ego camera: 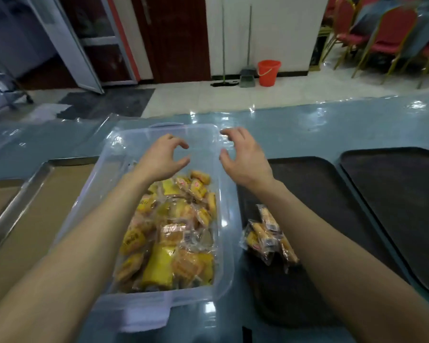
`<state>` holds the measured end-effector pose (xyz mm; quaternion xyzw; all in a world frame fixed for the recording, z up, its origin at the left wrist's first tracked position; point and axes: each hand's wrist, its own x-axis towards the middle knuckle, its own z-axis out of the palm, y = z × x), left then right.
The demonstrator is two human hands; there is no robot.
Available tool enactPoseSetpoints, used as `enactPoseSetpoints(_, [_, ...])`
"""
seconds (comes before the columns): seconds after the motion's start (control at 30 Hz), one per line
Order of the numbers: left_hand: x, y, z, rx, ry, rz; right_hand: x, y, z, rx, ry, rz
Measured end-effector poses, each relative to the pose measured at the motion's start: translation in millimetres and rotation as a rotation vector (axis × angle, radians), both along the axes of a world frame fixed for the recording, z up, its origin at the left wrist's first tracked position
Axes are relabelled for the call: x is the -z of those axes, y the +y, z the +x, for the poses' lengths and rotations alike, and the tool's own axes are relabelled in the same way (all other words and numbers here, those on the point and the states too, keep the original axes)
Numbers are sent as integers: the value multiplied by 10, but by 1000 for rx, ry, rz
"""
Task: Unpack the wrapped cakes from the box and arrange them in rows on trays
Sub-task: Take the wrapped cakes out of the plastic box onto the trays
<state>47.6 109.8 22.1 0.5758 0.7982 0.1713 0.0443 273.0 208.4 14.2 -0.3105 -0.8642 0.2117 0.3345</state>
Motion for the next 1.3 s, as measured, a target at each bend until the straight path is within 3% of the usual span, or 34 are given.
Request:
enactPoseSetpoints(0.1, [198,-356,-346,-70,-15,-374,-118,-94,-577,-181,-189,18])
enactPoseSetpoints(0.23, [626,-698,-618,-68,-92,-758,114,-145,-1141,-324,-942,-151])
enactPoseSetpoints(0.3, [752,-810,-602,-27,-66,-847,450,-167,-1278,-289,-1156,-208])
enactPoseSetpoints(0.4, [901,-853,-467,-1,84,-886,866,-90,-1387,-188,-1155,-230])
enactPoseSetpoints(0.5, [915,-813,-423,18,218,-914,891,-7,-1459,-142,-1298,-196])
enactPoseSetpoints(0.67, [954,-835,-527,50,348,-765,995,116,-1568,-132,-1312,-179])
enactPoseSetpoints(0.83, [934,-858,-573,53,305,-655,1108,143,-1707,-142,-1339,-244])
enactPoseSetpoints(1.03, [804,-857,-646,-31,74,-578,892,140,-1714,-169,-1373,-220])
enactPoseSetpoints(1.23, [634,-831,-774,-145,-13,-455,611,100,-1697,-235,-1456,-50])
enactPoseSetpoints(1.3, [611,-810,-818,-182,-41,-390,480,103,-1658,-201,-1380,-9])
